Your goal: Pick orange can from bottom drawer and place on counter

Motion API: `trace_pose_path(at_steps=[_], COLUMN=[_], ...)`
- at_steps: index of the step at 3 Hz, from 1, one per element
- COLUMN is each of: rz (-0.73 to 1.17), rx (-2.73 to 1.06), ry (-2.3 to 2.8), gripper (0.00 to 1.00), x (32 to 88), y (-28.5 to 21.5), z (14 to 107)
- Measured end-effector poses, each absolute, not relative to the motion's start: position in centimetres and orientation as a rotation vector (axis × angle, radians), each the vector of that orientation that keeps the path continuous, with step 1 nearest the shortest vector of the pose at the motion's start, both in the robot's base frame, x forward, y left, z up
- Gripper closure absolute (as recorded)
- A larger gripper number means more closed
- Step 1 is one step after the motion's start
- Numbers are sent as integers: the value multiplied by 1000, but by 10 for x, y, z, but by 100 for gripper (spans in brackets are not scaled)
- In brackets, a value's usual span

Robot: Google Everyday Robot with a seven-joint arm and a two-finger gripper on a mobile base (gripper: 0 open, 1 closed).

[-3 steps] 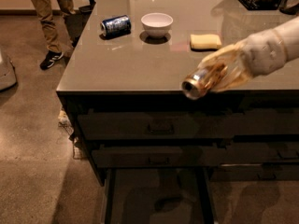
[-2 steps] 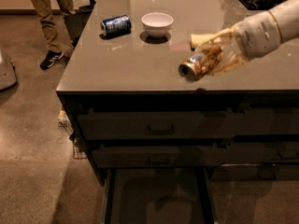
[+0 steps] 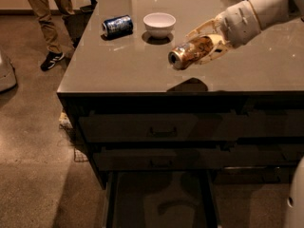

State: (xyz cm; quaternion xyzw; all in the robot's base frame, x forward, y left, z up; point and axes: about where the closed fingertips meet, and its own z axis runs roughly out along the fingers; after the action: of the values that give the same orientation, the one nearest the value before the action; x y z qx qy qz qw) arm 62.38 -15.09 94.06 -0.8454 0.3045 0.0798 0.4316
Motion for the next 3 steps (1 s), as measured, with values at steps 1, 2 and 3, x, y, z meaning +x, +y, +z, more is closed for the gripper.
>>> trace_pose_path(at_steps=[1,2,3], rz=[274,368,423], rx=[-2090,-2051,-2028], ry=[841,901,929], gripper=[100,100,100], x=[634,645,651], y=[-136,-120,-111], z=[933,925,918])
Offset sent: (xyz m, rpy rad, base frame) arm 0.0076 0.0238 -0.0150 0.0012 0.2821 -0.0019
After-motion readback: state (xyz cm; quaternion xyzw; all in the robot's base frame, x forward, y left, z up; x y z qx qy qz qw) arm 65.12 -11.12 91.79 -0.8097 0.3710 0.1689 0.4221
